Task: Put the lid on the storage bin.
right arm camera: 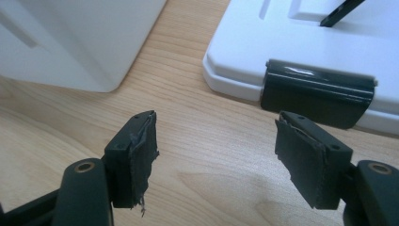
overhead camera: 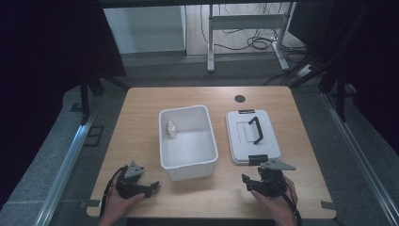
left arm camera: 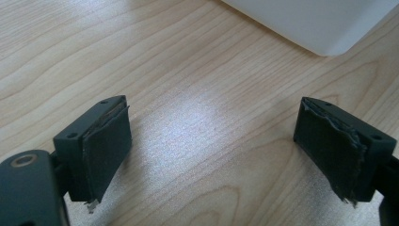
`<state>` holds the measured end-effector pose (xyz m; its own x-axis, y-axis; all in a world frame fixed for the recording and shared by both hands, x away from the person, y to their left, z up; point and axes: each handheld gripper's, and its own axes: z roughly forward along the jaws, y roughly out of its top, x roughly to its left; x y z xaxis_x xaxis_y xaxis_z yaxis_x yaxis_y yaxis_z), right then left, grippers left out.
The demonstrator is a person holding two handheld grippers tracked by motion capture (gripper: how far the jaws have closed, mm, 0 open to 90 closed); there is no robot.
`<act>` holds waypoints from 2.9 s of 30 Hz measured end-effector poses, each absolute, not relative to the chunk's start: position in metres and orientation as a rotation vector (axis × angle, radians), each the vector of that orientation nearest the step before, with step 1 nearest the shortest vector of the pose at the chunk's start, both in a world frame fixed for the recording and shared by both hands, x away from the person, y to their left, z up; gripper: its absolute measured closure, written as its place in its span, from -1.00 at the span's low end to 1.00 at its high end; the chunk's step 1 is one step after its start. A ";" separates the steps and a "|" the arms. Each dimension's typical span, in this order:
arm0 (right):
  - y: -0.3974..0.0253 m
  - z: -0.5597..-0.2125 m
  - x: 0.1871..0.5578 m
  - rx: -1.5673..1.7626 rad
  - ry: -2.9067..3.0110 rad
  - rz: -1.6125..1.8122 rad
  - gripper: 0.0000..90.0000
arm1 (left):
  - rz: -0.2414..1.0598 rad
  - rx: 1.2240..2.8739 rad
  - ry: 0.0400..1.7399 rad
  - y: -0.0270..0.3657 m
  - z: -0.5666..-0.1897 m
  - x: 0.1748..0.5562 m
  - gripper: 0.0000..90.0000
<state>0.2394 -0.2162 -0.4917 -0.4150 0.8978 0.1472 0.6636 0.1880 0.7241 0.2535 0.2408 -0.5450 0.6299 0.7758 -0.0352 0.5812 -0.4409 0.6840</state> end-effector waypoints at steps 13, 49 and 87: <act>-0.225 -0.471 0.261 1.547 2.176 1.039 -0.29 | 0.379 2.173 1.067 0.240 -0.545 0.253 -0.74; -0.227 -0.430 0.364 1.727 2.316 0.845 -0.24 | 0.374 2.177 1.058 0.241 -0.545 0.253 -0.74; -0.248 -0.449 0.471 1.919 2.389 0.531 0.37 | 0.374 2.179 1.054 0.240 -0.545 0.254 -0.75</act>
<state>0.4709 -0.2484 -0.4486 -0.2379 0.9533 0.1864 0.9425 0.1801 0.2817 0.2536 0.2403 -0.5451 0.6308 0.7752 -0.0345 0.5802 -0.4416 0.6844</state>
